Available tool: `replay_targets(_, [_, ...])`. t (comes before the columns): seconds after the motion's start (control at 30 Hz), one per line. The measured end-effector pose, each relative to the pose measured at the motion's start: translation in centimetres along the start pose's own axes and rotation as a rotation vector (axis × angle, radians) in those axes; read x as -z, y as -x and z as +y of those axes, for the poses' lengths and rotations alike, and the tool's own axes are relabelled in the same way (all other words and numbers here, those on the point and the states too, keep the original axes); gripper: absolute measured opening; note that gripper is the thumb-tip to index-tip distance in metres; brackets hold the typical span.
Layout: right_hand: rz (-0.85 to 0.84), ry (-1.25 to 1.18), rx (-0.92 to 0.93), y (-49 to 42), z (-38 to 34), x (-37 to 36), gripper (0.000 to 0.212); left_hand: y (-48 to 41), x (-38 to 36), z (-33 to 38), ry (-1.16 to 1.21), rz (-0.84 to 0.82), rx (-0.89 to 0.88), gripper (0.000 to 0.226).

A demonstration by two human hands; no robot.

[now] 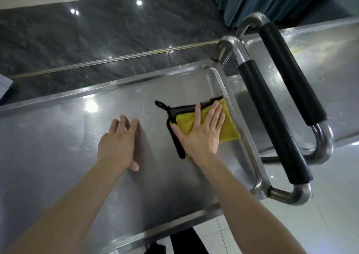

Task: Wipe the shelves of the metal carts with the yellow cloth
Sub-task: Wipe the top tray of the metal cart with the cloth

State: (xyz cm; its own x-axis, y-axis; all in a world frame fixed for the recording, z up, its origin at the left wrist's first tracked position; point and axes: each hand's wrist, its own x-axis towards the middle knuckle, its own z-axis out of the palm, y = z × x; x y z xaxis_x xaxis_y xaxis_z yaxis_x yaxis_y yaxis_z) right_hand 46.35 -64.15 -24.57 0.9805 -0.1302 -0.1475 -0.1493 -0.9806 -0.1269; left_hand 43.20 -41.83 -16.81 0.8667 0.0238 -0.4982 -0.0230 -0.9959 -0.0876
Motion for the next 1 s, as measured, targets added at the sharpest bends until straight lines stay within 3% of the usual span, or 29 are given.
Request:
replay_targets(0.17, [-0.023, -0.086, -0.116, -14.1, -5.4, 1.1, 0.142, -0.2, -0.3, -0.1, 0.010, -0.017, 0.024, 0.160])
replay_targets(0.27, [-0.010, -0.076, -0.071, -10.2, -3.1, 0.9, 0.134, 0.1, -0.1, 0.1, 0.010, -0.024, 0.025, 0.160])
replay_targets(0.47, [-0.001, -0.027, -0.040, 7.1, 4.7, 0.2, 0.122, 0.4, -0.2, 0.3, -0.005, -0.017, 0.003, 0.163])
replay_targets(0.53, [-0.015, -0.017, -0.066, 5.4, 3.9, 0.3, 0.124, 0.3, -0.4, 0.3, -0.014, -0.003, -0.002, 0.164])
replay_targets(0.77, [-0.013, -0.067, -0.089, -13.3, -4.0, 2.0, 0.131, 0.1, -0.6, 0.2, 0.021, -0.008, 0.011, 0.161])
replay_targets(0.87, [0.000, -0.049, -0.059, -12.2, -2.8, 1.6, 0.131, 0.2, -0.5, 0.2, 0.008, -0.001, 0.004, 0.162])
replay_targets(1.0, [0.030, -0.070, -0.027, -3.2, 2.3, 1.3, 0.125, 0.5, -0.6, 0.0, 0.017, 0.010, 0.021, 0.159])
